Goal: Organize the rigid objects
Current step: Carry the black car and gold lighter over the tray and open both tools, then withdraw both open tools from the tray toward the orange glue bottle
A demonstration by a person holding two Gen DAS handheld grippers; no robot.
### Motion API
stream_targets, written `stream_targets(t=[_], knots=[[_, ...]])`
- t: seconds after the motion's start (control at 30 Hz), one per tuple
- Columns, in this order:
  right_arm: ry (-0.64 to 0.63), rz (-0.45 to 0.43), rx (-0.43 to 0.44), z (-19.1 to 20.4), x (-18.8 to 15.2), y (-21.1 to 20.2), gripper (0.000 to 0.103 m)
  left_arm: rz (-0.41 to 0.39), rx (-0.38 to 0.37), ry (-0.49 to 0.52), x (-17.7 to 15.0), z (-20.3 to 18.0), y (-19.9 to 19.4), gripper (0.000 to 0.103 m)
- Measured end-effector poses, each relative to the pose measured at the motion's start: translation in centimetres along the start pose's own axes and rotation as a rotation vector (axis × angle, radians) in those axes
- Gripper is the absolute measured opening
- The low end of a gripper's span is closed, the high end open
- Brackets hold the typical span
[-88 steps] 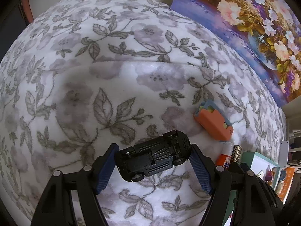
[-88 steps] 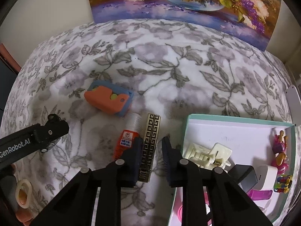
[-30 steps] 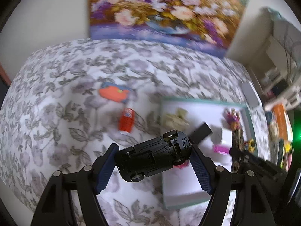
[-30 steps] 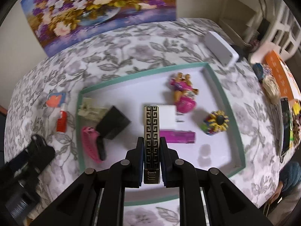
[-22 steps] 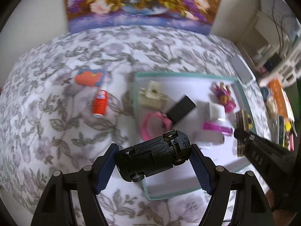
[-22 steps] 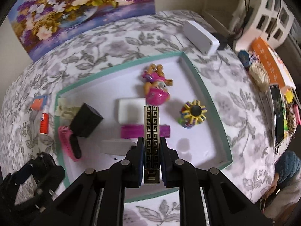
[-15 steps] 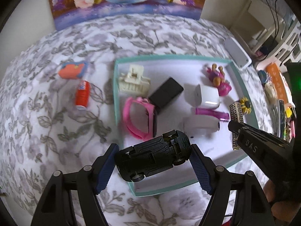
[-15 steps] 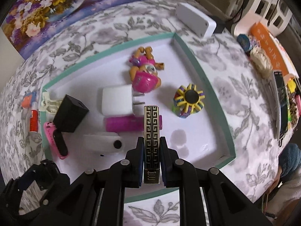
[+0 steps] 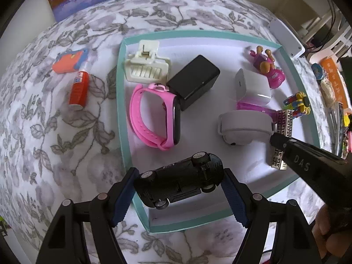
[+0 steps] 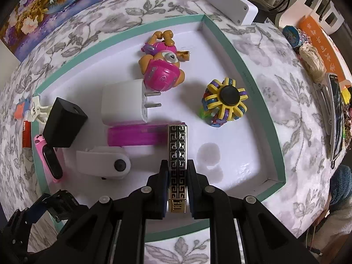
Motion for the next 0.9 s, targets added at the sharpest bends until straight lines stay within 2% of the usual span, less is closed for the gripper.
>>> stream_targets(t=[0.23,0.4,0.57,0.67,0.83,0.87,0.9], knots=[[0.002,0.01,-0.011,-0.2,0.4,0.1,0.018,0.011,0.0,-0.001,-0.1,-0.2,0.7,0.079],[0.015,0.013,-0.023,-0.7,0.5,0.0,0.035,0.014,0.001,-0.001,-0.1,-0.3,0.7,0.08],[0.016,-0.015,-0.019,-1.0,1.1,-1.2,0.043,-0.005,-0.02,-0.007,0.6,-0.4,-0.2,0.087],[0.012,-0.039,-0.014,-1.0,1.5,-2.1,0.057,-0.022,-0.026,-0.008,0.9,-0.4,-0.9,0.087],[0.011,-0.09,-0.013,-0.8,2.2,-4.1,0.059,-0.052,-0.048,-0.029,1.4,0.2,-2.5,0.088],[0.013,-0.098,-0.014,-0.8,2.3,-4.4,0.06,-0.057,-0.052,-0.036,1.5,0.5,-2.7,0.09],[0.015,-0.106,-0.015,-1.0,2.5,-4.7,0.06,-0.063,-0.057,-0.046,1.6,0.6,-3.0,0.097]])
Point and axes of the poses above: each gripper's, at about its wrist camera, not at the fingertips, and y roughly the way its jaws point, z to its left, x to its top, the point moved 9 cm from there along y, roughly the way its jaws point, and after that the axes turned 2 degrees about -x, right-handed, at the moved point
